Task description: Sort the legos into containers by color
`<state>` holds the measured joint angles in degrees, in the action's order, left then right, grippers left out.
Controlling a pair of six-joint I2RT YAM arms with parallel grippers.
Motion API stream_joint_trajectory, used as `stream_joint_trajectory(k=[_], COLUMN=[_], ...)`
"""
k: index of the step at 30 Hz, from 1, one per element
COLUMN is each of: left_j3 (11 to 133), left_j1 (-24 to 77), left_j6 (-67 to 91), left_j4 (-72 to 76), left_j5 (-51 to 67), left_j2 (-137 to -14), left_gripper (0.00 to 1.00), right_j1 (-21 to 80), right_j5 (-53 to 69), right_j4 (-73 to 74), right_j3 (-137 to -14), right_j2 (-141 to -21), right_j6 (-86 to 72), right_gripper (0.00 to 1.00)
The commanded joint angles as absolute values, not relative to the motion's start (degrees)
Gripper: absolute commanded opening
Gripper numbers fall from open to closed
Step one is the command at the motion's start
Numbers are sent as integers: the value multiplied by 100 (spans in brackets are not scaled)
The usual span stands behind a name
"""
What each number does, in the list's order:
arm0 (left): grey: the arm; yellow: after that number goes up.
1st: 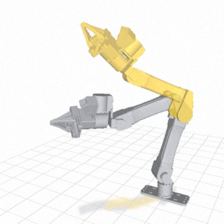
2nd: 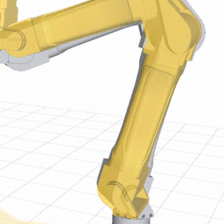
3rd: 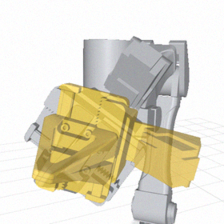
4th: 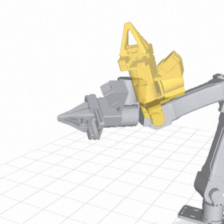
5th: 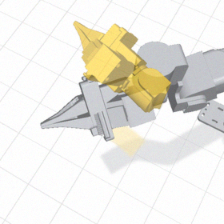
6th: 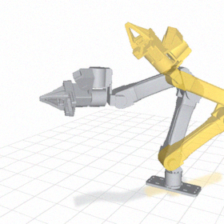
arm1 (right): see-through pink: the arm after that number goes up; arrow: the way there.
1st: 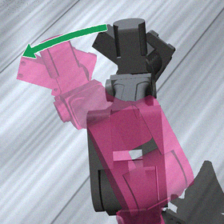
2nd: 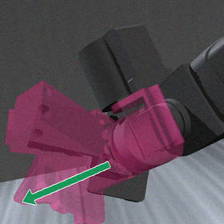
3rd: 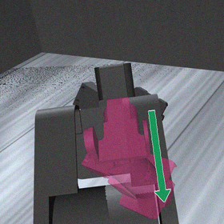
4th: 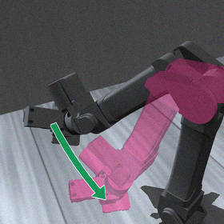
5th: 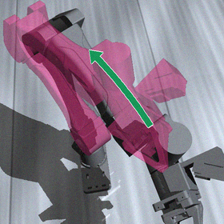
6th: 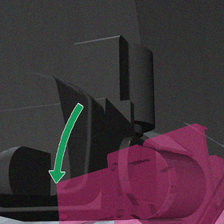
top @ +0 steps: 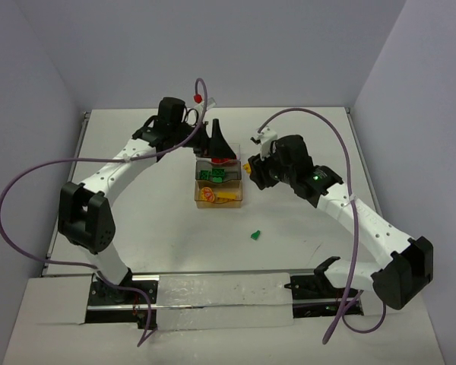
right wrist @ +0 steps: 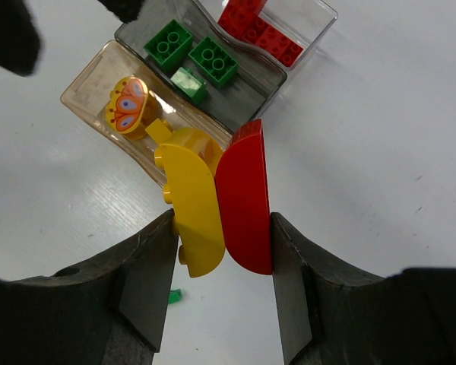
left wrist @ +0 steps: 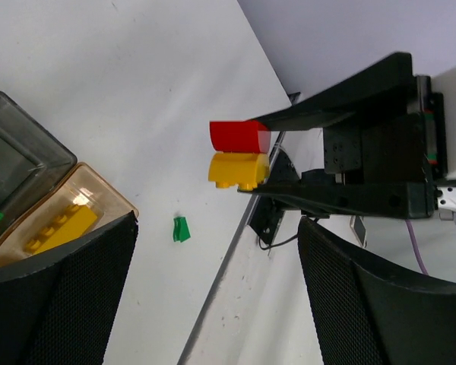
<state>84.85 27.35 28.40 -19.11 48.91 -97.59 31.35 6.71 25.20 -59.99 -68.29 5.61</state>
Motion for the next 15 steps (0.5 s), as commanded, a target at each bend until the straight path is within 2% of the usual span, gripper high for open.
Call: stream_joint_trajectory(k=[1, 15], left_j3=[8927, 8229], left_j1=[2798, 3148], left_j6=[3024, 4343], left_j4=[-1769, -377], left_j5=[5109, 6297], left_j2=[-9918, -10200], left_gripper=[92, 77], right_j1=[3341, 3612], right_j5=[347, 143], right_j4=[2196, 2190], right_j3=[-6304, -6558], right_j2=[-6762, -6926], right_j6=[564, 731], right_gripper=[0, 0])
